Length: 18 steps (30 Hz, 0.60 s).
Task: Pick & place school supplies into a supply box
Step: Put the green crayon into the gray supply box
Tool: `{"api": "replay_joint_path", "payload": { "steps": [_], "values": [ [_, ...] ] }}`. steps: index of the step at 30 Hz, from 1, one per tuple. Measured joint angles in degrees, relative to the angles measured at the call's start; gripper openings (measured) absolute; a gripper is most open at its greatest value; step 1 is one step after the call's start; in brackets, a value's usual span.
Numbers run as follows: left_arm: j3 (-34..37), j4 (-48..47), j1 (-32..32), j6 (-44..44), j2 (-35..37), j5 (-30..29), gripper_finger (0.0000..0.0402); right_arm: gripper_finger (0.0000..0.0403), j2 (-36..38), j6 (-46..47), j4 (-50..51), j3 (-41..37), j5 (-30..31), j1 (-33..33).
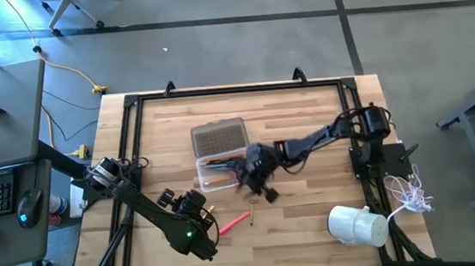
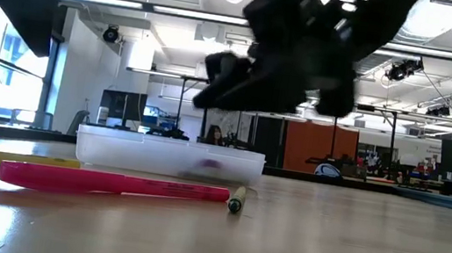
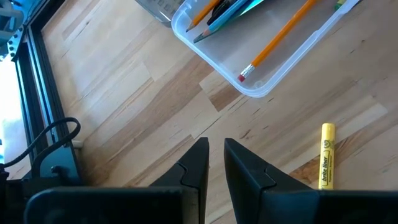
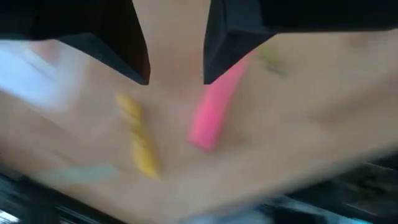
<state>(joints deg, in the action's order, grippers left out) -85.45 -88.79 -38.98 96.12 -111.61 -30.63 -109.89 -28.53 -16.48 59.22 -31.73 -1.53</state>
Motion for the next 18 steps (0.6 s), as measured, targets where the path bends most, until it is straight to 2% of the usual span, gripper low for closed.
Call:
{"api": "replay_joint_path", "payload": {
  "steps": [2, 4, 8, 10, 18],
  "values": [
    [0.0, 0.0, 0.0, 0.0, 0.0, 0.0, 0.0088, 0.0142, 0.0, -0.1, -0.3, 0.0, -4.7, -2.8],
    [0.0, 0.0, 0.0, 0.0, 0.0, 0.0, 0.0088, 0.0149, 0.0, -0.4, 0.9, 0.0, -4.2, -5.7],
    [0.0, 0.0, 0.0, 0.0, 0.0, -0.1, 0.0088, 0.0161, -0.3, -6.8, 5.0, 0.0, 9.1, -10.1],
    [0.0, 0.0, 0.0, 0.0, 0.0, -0.7, 0.0088, 0.0166, -1.0, -8.7, 5.7, 0.0, 13.2, -10.8],
    [0.0, -0.1, 0.0, 0.0, 0.0, -1.6, 0.0088, 0.0169, -5.7, -4.4, 7.3, 0.1, 10.0, -9.2]
  ]
}}
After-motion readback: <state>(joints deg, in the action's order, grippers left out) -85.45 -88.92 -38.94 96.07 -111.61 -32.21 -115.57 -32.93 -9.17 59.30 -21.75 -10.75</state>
